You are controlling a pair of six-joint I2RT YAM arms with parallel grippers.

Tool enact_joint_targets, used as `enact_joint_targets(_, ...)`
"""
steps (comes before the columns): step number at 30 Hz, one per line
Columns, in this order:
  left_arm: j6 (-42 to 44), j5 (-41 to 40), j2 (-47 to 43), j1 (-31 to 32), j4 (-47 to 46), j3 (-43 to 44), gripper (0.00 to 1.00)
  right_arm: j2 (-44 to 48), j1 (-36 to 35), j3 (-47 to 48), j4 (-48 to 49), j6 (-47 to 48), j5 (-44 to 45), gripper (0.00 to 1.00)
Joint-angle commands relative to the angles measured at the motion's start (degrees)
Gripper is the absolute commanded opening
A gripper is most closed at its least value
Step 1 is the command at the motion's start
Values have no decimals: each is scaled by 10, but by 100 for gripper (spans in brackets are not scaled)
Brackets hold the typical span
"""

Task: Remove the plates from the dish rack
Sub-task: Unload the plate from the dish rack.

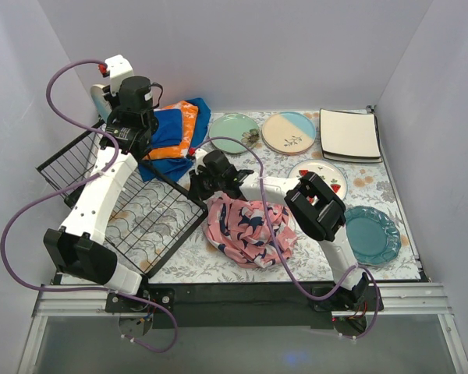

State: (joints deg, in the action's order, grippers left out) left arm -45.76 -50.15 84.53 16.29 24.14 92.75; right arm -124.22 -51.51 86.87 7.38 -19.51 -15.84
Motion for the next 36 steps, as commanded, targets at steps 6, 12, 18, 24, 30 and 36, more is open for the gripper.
enact_joint_targets(6, 71, 56, -76, 17, -90, 9, 0, -26, 3, -15, -17, 15, 26, 1)
enact_joint_targets(12, 90, 52, -75, 17, -103, 15, 0, -5, 2, -38, -6, 12, 57, 1)
enact_joint_targets(18, 108, 48, -80, 17, -110, 34, 0, -4, 2, -38, -3, 9, 57, 1)
enact_joint_targets(24, 104, 56, -89, 17, -128, 8, 0, 0, 2, -44, 0, 10, 60, 1)
enact_joint_targets(30, 135, 45, -81, 17, -156, 10, 0, 3, 2, -48, 1, 9, 61, 1)
enact_joint_targets(36, 105, 24, -117, 19, -191, -50, 0, -1, 2, -45, 2, 1, 65, 1)
